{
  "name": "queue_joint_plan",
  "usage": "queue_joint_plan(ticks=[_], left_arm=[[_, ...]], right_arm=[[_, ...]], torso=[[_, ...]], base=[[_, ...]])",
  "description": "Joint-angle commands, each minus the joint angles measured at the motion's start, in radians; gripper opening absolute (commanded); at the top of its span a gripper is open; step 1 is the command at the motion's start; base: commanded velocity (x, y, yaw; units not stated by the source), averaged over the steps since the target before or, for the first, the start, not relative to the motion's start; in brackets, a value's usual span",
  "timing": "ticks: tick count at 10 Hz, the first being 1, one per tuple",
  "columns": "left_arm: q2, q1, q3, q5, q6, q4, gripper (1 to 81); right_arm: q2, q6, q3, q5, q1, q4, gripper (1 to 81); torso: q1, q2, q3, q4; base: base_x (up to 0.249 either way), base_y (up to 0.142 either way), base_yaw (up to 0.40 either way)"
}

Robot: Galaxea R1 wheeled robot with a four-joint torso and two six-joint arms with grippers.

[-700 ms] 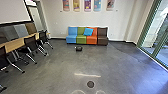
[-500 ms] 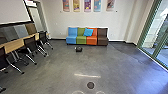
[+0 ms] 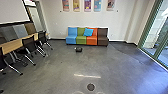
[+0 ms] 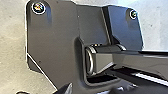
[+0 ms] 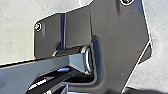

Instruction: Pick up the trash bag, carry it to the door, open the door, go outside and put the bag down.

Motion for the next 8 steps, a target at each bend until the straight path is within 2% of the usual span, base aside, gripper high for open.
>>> queue_joint_plan(ticks=[1,8], left_arm=[[-0.002,-0.034,0.002,0.059,0.007,-0.001,81.1],[-0.008,-0.032,0.002,0.059,0.009,-0.001,81.1]], right_arm=[[-0.005,-0.004,0.011,-0.057,0.031,0.0,81.1],[0.0,-0.004,0.006,-0.058,0.034,0.002,81.1]], torso=[[0.0,0.0,0.0,0.0],[0.001,0.0,0.0,0.0]], base=[[0.112,0.0,0.0],[0.111,0.0,0.0]])
